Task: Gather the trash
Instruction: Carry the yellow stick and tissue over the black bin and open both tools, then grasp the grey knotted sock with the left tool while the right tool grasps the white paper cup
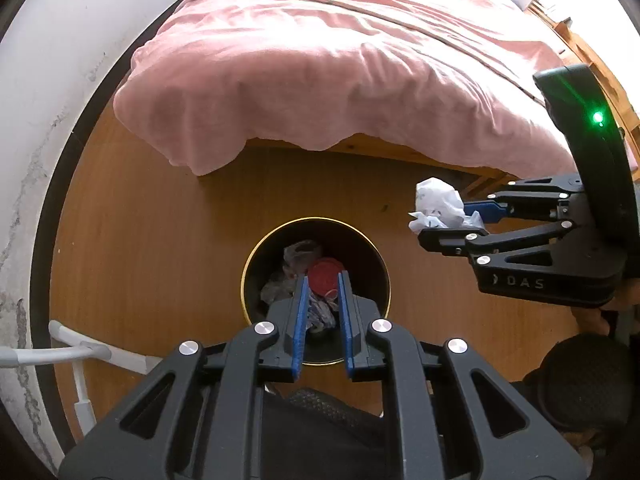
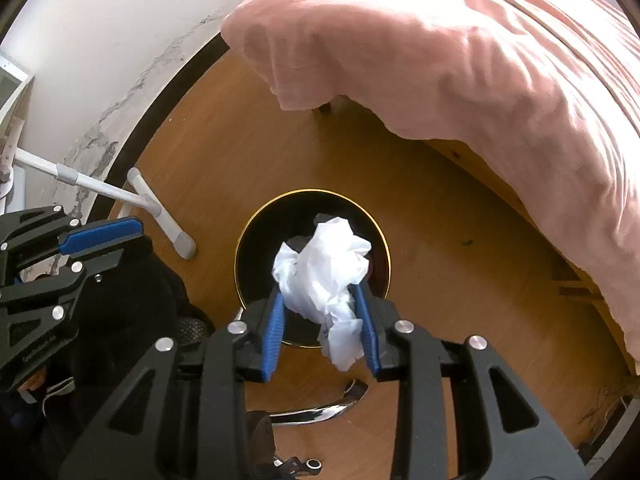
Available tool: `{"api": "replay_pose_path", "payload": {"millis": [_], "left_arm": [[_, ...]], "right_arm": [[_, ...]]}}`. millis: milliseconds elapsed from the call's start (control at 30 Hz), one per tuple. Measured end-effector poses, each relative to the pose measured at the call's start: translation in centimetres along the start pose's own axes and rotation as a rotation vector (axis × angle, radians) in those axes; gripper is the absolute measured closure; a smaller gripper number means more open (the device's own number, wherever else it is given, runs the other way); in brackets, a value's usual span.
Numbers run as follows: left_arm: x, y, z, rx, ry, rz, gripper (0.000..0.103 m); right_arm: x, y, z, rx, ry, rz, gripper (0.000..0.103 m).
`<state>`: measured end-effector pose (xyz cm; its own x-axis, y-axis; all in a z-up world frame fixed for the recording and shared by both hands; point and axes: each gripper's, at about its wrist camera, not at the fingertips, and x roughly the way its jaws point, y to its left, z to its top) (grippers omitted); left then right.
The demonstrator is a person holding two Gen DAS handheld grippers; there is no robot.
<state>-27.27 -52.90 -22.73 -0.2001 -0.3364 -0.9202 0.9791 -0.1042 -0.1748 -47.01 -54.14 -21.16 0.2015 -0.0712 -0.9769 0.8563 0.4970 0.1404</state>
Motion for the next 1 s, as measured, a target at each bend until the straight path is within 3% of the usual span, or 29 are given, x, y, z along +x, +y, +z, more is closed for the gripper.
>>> {"api": "replay_pose_path", "payload": {"millis": [33, 100, 333, 367, 400, 433, 467, 600, 700, 800, 1000], "left_arm": [[-0.2, 0.1, 0.0, 0.000, -0.002, 0.002, 0.090], [-0.5, 0.4, -0.1, -0.009, -0.009, 0.008, 0.090], [-2.0, 1.4, -0.4, -0.030, -0.032, 0.008, 0.088], [-2.3, 1.4, -0.4, -0.034, -0.035, 0.010, 0.085], [-2.8, 1.5, -0.4, -0.037, -0.040, 0.010, 0.071], [-3.4, 1.6, -0.4, -0.041, -0.050, 0.013, 0.047], [-4.0, 1.7, -0.5, -0.044, -0.066, 0.017, 0.033], [-8.3, 2.0, -1.0, -0.030, -0.139, 0.049, 0.030], [-11.9, 2.9, -1.9, -0.035, -0.193, 0.105, 0.017], [-16.4, 4.5, -3.5, -0.065, -0.260, 0.195, 0.012], [-25.4, 10.9, -10.0, -0.259, -0.356, 0.370, 0.011]], "right_arm": [[0.0, 0.2, 0.1, -0.003, -0.002, -0.003, 0.063], [-0.2, 0.5, 0.2, -0.015, -0.018, -0.009, 0.042], [-1.3, 1.5, 0.9, -0.033, -0.071, -0.033, 0.042], [-1.5, 1.6, 1.1, -0.033, -0.084, -0.038, 0.042], [-2.2, 1.7, 1.3, -0.030, -0.108, -0.052, 0.041], [-3.0, 2.0, 1.5, -0.033, -0.137, -0.070, 0.040], [-4.0, 2.3, 1.7, -0.041, -0.170, -0.098, 0.039], [-8.1, 4.8, 2.8, -0.081, -0.292, -0.142, 0.038], [-11.1, 8.7, 4.0, -0.141, -0.385, -0.133, 0.035], [-13.5, 14.5, 5.4, -0.237, -0.469, -0.081, 0.029], [-15.5, 28.6, 8.1, -0.488, -0.492, 0.149, 0.029]]}}
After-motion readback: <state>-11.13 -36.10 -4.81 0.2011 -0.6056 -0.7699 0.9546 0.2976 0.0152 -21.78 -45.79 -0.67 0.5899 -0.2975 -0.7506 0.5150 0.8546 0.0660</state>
